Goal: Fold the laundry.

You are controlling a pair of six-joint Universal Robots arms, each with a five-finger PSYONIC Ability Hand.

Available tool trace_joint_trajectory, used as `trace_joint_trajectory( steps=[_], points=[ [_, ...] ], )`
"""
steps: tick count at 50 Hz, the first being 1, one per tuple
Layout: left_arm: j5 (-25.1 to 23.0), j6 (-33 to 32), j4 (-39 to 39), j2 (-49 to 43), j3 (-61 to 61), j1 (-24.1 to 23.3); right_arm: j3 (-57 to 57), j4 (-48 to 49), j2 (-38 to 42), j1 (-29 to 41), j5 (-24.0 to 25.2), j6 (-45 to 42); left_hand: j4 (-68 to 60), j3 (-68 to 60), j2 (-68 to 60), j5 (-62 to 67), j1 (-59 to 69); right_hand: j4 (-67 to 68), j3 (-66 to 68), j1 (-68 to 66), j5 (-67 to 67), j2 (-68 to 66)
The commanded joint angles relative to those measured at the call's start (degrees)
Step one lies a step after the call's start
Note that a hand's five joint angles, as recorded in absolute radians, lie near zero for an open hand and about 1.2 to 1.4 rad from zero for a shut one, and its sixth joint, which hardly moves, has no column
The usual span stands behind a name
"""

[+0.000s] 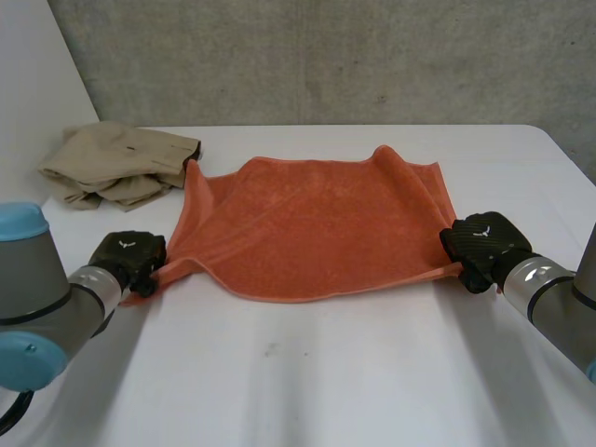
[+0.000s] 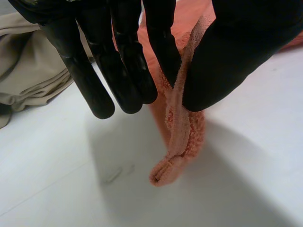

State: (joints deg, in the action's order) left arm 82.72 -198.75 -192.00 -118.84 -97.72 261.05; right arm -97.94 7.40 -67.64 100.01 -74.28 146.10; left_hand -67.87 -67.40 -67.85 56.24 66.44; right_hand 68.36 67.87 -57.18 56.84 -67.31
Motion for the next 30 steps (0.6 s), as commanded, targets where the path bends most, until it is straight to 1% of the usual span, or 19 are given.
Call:
trace_joint_trajectory(
  steps=[1, 3, 4, 9, 13, 23, 27, 30],
  points=[
    [6.4, -0.1, -0.7, 0.8, 0.9, -1.9, 0.5, -0.4, 0.7, -1.3, -0.8, 3.9, -12.1, -12.6, -12.1, 13.8, 13.6, 8.5, 9.0, -19.7, 10.1, -9.6],
    [6.3, 0.0, -0.8, 2.7, 0.4, -1.8, 0.9, -0.5, 1.2, -1.6, -0.8, 6.9, -12.1, -12.6, -12.1, 13.8, 13.6, -10.1, -9.6, -1.1, -8.6, 9.0],
    [6.3, 0.0, -0.9, 3.3, 0.3, -1.7, 1.5, -0.7, 1.7, -1.9, -0.8, 10.0, -12.1, -12.6, -12.1, 13.8, 13.6, -19.5, -19.0, 8.3, -18.0, 18.4],
    [6.3, 0.4, -0.9, 4.5, -0.4, -1.6, 3.7, -2.8, 4.5, -2.5, -0.8, 15.4, -12.1, -12.6, -12.1, 13.8, 13.6, -24.1, -23.6, 12.9, -22.6, 23.1],
    [6.3, 0.6, -0.9, 4.5, -0.4, -1.4, 4.9, -4.9, 6.1, -2.8, -0.7, 15.7, -12.1, -12.6, -12.1, 13.8, 13.6, -24.5, -24.0, 13.3, -22.9, 23.4],
    [6.3, 0.6, -0.9, 4.4, 0.1, -1.2, 5.9, -4.9, 8.3, -4.6, -1.0, 15.4, -12.1, -12.6, -12.1, 13.8, 13.6, -23.0, -22.5, 11.8, -21.4, 21.9],
    [6.2, 0.6, -0.9, 4.4, 0.0, -1.2, 6.3, -4.6, 8.5, -5.5, -1.0, 15.5, -12.1, -12.6, -12.1, 13.8, 13.6, -19.3, -18.8, 8.1, -17.7, 18.2],
    [6.3, 0.6, -0.9, 4.4, -0.2, -1.2, 6.4, -4.6, 8.0, -6.8, -1.0, 15.6, -12.1, -12.6, -12.1, 13.8, 13.6, -11.9, -11.4, 0.7, -10.4, 10.8]
  ],
)
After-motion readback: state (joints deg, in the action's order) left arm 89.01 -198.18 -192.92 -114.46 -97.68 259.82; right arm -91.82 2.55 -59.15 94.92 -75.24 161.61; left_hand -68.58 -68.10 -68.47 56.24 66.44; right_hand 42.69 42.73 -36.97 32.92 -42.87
